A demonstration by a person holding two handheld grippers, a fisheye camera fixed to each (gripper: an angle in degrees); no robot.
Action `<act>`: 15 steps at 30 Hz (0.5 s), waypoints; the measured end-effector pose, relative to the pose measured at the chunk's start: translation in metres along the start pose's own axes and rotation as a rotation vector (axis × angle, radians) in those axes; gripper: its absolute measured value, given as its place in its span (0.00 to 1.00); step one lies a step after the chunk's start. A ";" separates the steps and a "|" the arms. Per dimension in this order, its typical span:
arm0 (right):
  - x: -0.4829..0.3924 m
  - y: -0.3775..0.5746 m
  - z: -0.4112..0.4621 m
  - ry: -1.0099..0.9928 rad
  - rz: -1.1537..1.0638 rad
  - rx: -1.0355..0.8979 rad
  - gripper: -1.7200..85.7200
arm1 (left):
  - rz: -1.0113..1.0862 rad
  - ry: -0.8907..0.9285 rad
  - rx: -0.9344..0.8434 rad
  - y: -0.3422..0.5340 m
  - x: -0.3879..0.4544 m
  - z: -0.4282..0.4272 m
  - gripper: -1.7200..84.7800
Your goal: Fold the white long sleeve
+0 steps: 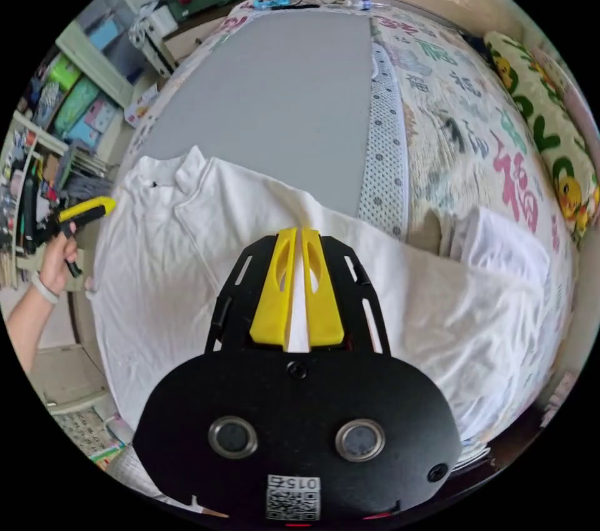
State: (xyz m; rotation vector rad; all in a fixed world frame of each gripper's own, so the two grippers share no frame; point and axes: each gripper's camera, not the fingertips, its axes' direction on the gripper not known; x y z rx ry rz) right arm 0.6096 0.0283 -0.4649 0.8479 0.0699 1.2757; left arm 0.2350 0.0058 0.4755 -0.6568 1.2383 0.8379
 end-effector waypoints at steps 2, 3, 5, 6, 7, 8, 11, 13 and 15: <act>0.014 0.027 -0.019 -0.110 0.015 0.063 0.05 | -0.002 0.099 0.054 0.036 -0.003 -0.016 0.08; 0.021 0.051 -0.031 -0.156 0.001 0.084 0.06 | 0.005 0.128 0.047 0.065 -0.004 -0.026 0.09; 0.029 0.091 -0.045 -0.197 -0.011 0.067 0.08 | 0.012 0.116 0.006 0.116 -0.003 -0.040 0.09; 0.036 0.119 -0.049 -0.210 -0.001 0.024 0.08 | -0.009 0.104 -0.030 0.155 -0.005 -0.048 0.11; 0.039 0.133 -0.050 -0.213 0.012 -0.006 0.09 | -0.033 0.103 -0.053 0.175 -0.006 -0.051 0.11; 0.046 0.162 -0.049 -0.221 0.047 -0.065 0.09 | -0.101 0.112 -0.102 0.214 -0.012 -0.056 0.12; 0.059 0.225 -0.039 -0.234 0.116 -0.230 0.09 | -0.305 0.123 -0.213 0.314 -0.023 -0.068 0.16; 0.063 0.252 -0.032 -0.217 0.147 -0.297 0.10 | -0.406 0.112 -0.300 0.365 -0.025 -0.069 0.17; 0.071 0.275 -0.016 -0.246 0.197 -0.365 0.11 | -0.486 0.152 -0.350 0.414 -0.025 -0.069 0.17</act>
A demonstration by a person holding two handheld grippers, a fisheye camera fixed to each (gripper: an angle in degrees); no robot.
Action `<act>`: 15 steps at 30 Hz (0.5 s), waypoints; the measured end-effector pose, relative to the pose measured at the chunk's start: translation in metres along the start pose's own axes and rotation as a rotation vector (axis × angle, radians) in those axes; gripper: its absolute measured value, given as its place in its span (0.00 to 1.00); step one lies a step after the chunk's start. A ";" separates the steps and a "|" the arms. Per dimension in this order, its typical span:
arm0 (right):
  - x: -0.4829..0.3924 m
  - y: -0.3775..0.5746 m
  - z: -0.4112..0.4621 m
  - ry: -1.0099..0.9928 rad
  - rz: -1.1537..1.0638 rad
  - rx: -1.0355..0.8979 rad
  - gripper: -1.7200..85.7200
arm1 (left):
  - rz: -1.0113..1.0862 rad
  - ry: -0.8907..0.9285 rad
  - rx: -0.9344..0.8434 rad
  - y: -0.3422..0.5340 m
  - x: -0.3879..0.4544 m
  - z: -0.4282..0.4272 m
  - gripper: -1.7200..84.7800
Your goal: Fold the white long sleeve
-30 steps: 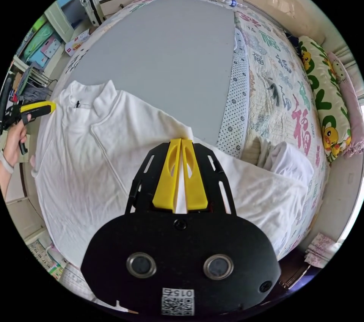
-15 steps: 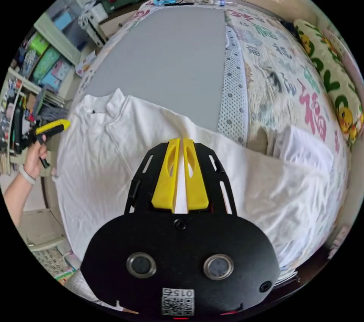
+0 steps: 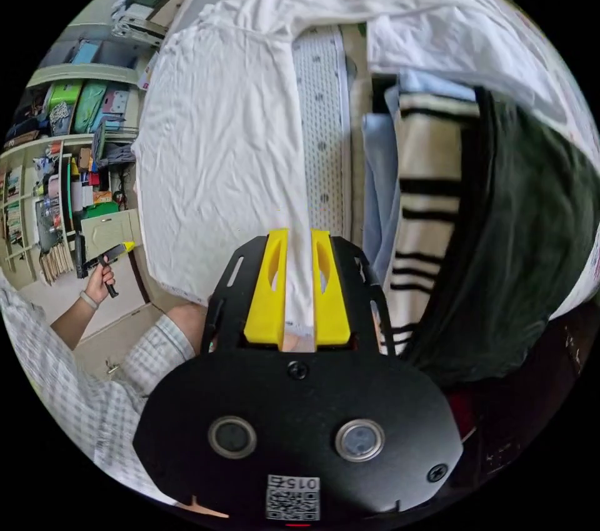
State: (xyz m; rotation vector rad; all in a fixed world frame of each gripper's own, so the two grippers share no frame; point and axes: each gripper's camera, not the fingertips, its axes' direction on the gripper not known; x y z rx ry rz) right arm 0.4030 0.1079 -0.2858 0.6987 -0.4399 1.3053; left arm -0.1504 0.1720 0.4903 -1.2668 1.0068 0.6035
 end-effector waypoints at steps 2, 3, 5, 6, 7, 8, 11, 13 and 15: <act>0.011 0.001 0.016 -0.025 0.038 -0.049 0.13 | -0.026 0.030 -0.019 0.019 -0.011 0.011 0.17; 0.017 -0.002 0.028 -0.041 0.050 -0.090 0.13 | -0.024 0.056 -0.025 0.027 -0.014 0.019 0.16; 0.021 -0.007 0.038 -0.031 0.047 -0.093 0.12 | -0.012 0.107 -0.026 0.035 -0.016 0.031 0.16; 0.024 -0.012 0.042 -0.023 0.058 -0.088 0.12 | 0.007 0.109 -0.037 0.038 -0.015 0.040 0.15; 0.026 -0.016 0.043 -0.028 0.065 -0.090 0.12 | 0.017 0.097 -0.045 0.041 -0.013 0.044 0.15; 0.029 -0.022 0.045 -0.041 0.076 -0.094 0.12 | 0.032 0.067 -0.044 0.045 -0.012 0.052 0.15; 0.032 -0.033 0.049 -0.036 0.041 -0.120 0.10 | 0.018 0.062 -0.008 0.054 -0.015 0.058 0.13; 0.031 -0.039 0.056 -0.007 -0.004 -0.177 0.09 | 0.027 0.066 -0.010 0.059 -0.019 0.060 0.11; 0.032 -0.044 0.066 0.015 -0.036 -0.207 0.06 | 0.056 0.096 -0.047 0.062 -0.022 0.064 0.08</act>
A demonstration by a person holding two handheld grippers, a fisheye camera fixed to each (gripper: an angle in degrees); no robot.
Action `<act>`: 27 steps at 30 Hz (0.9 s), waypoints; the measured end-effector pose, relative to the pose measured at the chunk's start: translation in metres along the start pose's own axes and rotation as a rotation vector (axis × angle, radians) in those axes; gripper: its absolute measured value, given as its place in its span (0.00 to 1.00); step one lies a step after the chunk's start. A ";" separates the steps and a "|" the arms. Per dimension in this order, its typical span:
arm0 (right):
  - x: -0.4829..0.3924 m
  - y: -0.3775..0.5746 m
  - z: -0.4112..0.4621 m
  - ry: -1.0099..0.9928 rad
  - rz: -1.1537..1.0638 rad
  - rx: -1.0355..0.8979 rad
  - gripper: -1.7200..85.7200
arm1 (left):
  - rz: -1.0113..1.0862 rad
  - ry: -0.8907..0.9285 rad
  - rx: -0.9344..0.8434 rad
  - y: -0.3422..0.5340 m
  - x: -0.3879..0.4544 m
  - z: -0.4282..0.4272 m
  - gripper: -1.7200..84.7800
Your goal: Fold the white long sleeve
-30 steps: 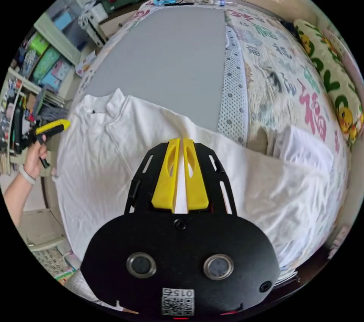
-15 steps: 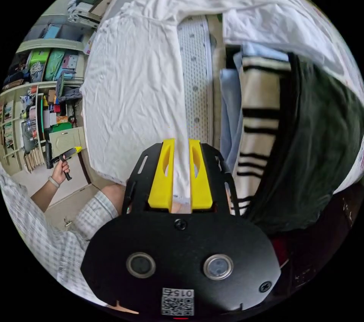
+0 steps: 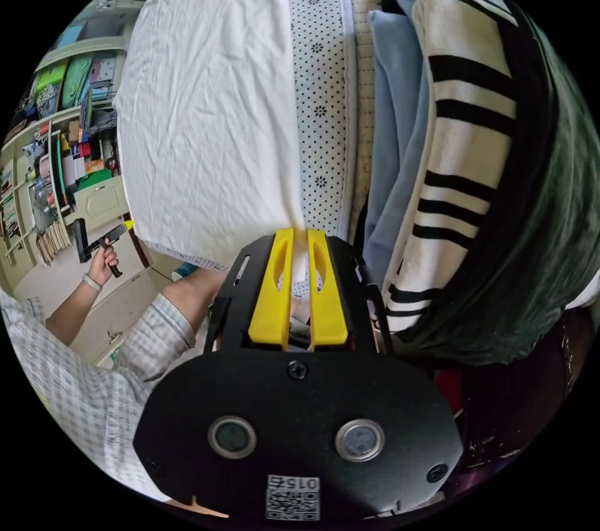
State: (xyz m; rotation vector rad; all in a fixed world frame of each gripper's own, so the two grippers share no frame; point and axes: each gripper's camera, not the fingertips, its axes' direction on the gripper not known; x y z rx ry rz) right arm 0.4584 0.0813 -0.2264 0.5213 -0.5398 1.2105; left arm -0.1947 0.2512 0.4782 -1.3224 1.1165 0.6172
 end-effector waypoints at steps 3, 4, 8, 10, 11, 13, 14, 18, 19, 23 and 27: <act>0.006 -0.008 0.004 -0.027 0.009 0.000 0.04 | 0.013 0.076 -0.040 0.003 -0.001 0.005 0.03; 0.007 -0.010 0.005 -0.026 0.012 -0.003 0.03 | 0.010 0.062 -0.033 0.005 0.000 0.004 0.03; -0.001 -0.019 0.010 0.104 -0.032 -0.008 0.02 | 0.026 -0.033 -0.004 0.019 0.012 -0.003 0.02; -0.008 -0.025 0.021 0.175 -0.078 -0.025 0.02 | 0.019 -0.082 0.003 0.025 0.016 -0.002 0.02; -0.013 -0.030 0.030 0.224 -0.109 -0.036 0.02 | 0.008 -0.107 -0.009 0.027 0.019 0.004 0.02; -0.019 -0.038 0.042 0.285 -0.122 -0.041 0.02 | 0.000 -0.158 -0.025 0.027 0.028 0.014 0.02; -0.022 -0.042 0.048 0.317 -0.118 -0.044 0.02 | -0.006 -0.197 -0.031 0.027 0.035 0.021 0.02; -0.025 -0.051 0.068 0.386 -0.095 -0.007 0.02 | -0.014 -0.332 -0.011 0.033 0.063 0.036 0.02; -0.024 -0.051 0.069 0.386 -0.090 0.006 0.02 | -0.014 -0.346 0.001 0.035 0.067 0.038 0.02; -0.013 -0.053 0.080 0.353 -0.080 0.067 0.02 | 0.002 -0.440 0.024 0.044 0.090 0.045 0.02; -0.006 -0.063 0.088 0.341 -0.125 0.048 0.02 | -0.032 -0.510 -0.045 0.036 0.109 0.053 0.02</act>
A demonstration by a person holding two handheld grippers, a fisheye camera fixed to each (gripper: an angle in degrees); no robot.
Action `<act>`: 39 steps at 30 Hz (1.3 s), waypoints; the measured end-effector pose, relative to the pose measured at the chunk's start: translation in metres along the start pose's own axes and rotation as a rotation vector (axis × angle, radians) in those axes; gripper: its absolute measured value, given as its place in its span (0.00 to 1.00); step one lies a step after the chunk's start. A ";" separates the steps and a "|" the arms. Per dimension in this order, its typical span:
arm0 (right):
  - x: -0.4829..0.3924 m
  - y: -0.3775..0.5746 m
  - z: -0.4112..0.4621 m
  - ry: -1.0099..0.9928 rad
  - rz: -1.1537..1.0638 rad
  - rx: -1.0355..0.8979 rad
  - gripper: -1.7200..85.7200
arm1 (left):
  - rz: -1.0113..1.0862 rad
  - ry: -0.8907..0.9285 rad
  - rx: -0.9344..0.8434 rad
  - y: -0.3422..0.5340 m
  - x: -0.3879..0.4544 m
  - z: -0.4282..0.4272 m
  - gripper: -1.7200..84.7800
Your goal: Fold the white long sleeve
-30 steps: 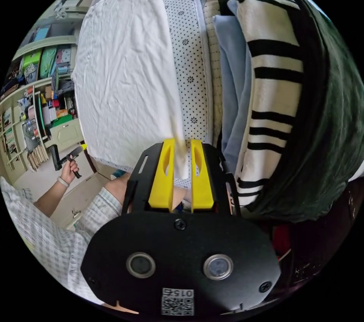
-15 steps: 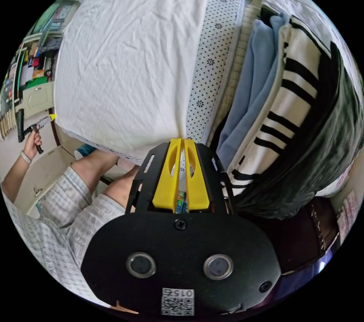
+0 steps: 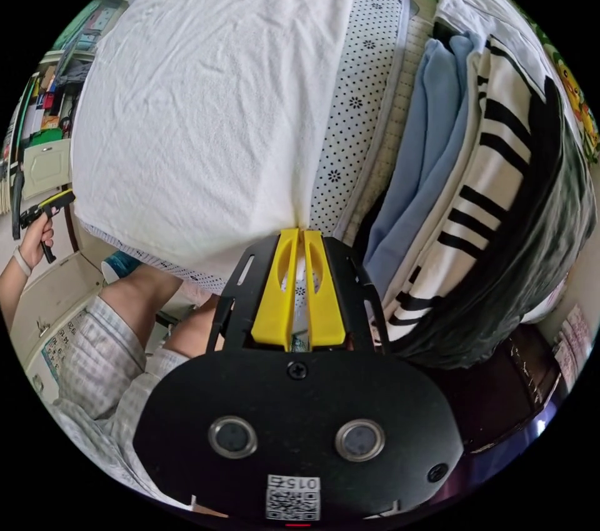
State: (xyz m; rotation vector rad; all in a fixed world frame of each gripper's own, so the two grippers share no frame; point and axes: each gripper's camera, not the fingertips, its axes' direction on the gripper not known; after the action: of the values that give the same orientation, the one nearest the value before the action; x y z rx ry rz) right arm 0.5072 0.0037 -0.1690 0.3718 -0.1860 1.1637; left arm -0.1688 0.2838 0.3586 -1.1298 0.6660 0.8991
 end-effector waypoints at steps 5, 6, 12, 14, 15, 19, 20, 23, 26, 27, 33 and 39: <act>0.007 -0.011 0.011 -0.020 -0.034 -0.031 0.02 | 0.019 -0.028 -0.074 -0.008 0.014 -0.004 0.02; 0.010 -0.012 0.013 -0.035 -0.043 -0.030 0.02 | 0.028 -0.018 -0.081 -0.008 0.015 -0.006 0.02; 0.013 -0.013 0.020 -0.027 -0.104 -0.013 0.02 | 0.017 0.094 -0.096 -0.004 0.008 -0.015 0.02; 0.011 -0.013 0.021 -0.008 -0.103 -0.010 0.02 | 0.018 0.108 -0.098 -0.003 0.009 -0.019 0.02; 0.011 -0.012 0.022 -0.003 -0.098 -0.006 0.02 | 0.024 0.108 -0.097 -0.001 0.011 -0.022 0.02; 0.017 -0.012 0.023 -0.028 -0.074 -0.004 0.02 | 0.024 0.095 -0.072 0.006 0.020 -0.032 0.02; 0.019 -0.013 0.023 -0.038 -0.066 -0.012 0.02 | 0.016 0.091 -0.060 0.009 0.023 -0.035 0.02; 0.022 -0.016 0.023 -0.050 -0.048 -0.038 0.02 | 0.000 0.079 -0.042 0.015 0.030 -0.045 0.02; 0.021 -0.017 0.023 -0.036 -0.041 -0.059 0.02 | 0.010 0.055 -0.054 0.015 0.040 -0.054 0.02; 0.020 -0.016 0.023 -0.025 -0.039 -0.065 0.02 | 0.015 0.050 -0.063 0.015 0.043 -0.058 0.02; 0.021 -0.008 0.020 -0.013 0.027 -0.058 0.02 | 0.045 0.072 -0.092 0.015 0.054 -0.079 0.02; 0.020 0.005 0.015 0.016 0.112 -0.040 0.02 | 0.071 0.087 -0.107 0.016 0.067 -0.103 0.02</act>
State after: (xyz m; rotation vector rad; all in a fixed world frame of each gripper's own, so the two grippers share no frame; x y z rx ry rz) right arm 0.5113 0.0173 -0.1473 0.3193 -0.2178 1.2709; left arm -0.1510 0.2061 0.2643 -1.2529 0.7397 0.9595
